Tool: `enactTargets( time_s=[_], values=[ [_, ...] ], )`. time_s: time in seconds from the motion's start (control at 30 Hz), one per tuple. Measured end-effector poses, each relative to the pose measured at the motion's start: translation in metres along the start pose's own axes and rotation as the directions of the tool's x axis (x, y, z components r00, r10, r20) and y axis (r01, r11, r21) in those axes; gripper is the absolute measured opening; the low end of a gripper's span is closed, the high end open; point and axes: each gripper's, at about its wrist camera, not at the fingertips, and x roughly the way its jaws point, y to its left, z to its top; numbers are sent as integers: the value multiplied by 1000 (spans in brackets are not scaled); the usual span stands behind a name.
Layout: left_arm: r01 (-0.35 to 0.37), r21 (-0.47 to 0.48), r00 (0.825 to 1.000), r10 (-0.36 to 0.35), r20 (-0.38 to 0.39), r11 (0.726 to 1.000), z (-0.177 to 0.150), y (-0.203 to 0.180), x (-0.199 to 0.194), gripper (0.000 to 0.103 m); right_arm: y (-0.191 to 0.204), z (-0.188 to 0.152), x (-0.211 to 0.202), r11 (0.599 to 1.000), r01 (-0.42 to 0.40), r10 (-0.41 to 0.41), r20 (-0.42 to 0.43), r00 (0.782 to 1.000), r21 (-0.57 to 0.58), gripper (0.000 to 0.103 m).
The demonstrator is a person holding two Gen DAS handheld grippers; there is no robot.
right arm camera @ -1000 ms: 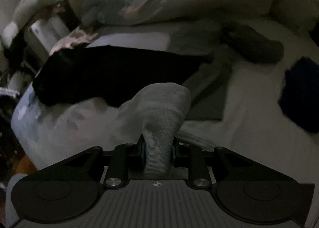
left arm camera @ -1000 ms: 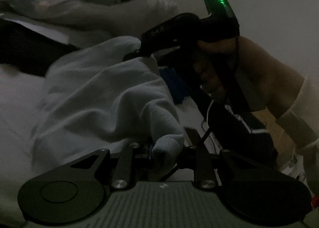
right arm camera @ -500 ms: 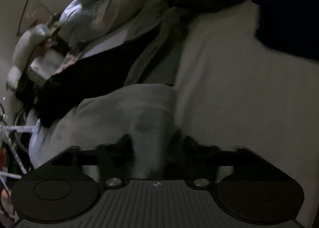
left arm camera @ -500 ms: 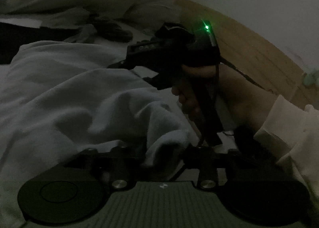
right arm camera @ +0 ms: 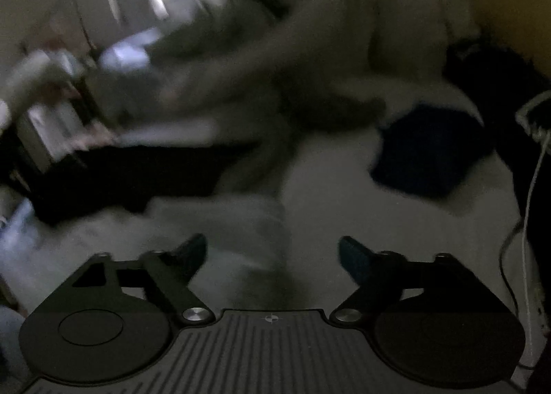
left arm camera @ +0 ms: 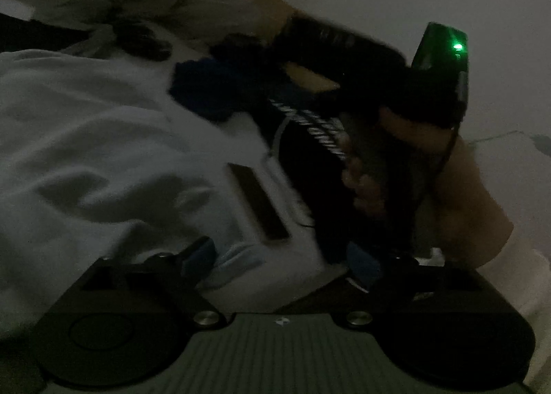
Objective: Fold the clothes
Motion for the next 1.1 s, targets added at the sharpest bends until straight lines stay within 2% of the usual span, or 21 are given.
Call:
enactTargets(
  time_s=[0.07,0.1,0.3,0.47,0.57,0.63,0.73,0.9,0.97,1.1],
  values=[
    [55,6,998,-55,-6,998,-3,-9,-16,94,15,-8,-8,1000,13,-12,23,1000,-16,91],
    [70,7,998,-70,-7,997,-5,-12,-26,99,22,-11,-12,1000,19,-18,34,999,-23,92],
    [75,0,997,-75,-1,997,-28,-19,-87,103,67,-34,-35,996,59,-52,103,993,-68,92],
    [33,10,999,-33,41,999,-26,-12,-122,103,77,-79,-8,963,180,-173,51,984,-198,88],
    [2,15,997,-3,79,1000,-23,-7,-142,103,61,-106,-2,955,223,-226,7,974,-196,87],
    [-33,13,994,31,104,999,-20,-6,-156,103,47,-117,2,966,218,-224,-26,974,-140,87],
    [-70,-9,987,71,146,997,-13,-6,-177,103,36,-120,4,978,198,-200,-27,979,-73,91],
    [-131,14,971,125,202,991,-5,-9,-200,103,36,-132,4,977,196,-196,12,981,-87,93],
    [-156,2,964,152,217,988,8,-3,-183,103,36,-137,0,976,195,-194,22,981,-93,94],
    [-195,0,948,188,255,981,19,-8,-191,103,50,-136,-9,962,233,-233,15,972,-142,95]
  ],
)
